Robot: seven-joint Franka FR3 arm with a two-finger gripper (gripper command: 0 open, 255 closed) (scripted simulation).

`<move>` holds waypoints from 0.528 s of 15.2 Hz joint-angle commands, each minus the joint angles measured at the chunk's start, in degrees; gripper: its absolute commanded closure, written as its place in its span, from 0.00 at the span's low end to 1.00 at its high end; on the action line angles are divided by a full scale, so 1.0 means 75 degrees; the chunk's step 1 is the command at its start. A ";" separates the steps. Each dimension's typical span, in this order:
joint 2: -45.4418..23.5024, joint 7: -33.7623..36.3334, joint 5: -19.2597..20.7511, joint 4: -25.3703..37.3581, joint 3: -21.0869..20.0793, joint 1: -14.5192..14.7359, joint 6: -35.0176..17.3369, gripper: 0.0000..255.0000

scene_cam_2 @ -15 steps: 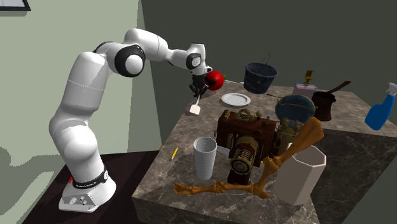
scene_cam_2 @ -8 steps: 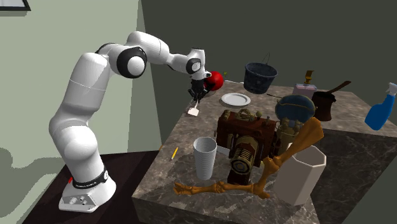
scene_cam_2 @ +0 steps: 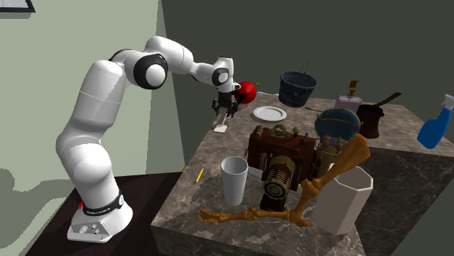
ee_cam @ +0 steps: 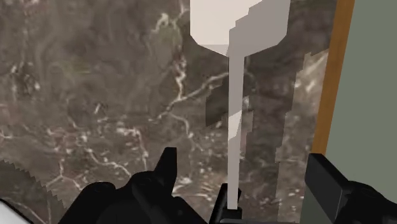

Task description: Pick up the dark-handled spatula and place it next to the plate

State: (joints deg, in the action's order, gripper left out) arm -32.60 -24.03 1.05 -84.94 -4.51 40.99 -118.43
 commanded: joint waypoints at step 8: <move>0.0308 -0.0032 -0.0026 0.0514 -0.0027 0.0012 0.0492 0.00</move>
State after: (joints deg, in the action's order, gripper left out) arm -30.37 -24.09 0.89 -81.25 -4.56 40.99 -114.53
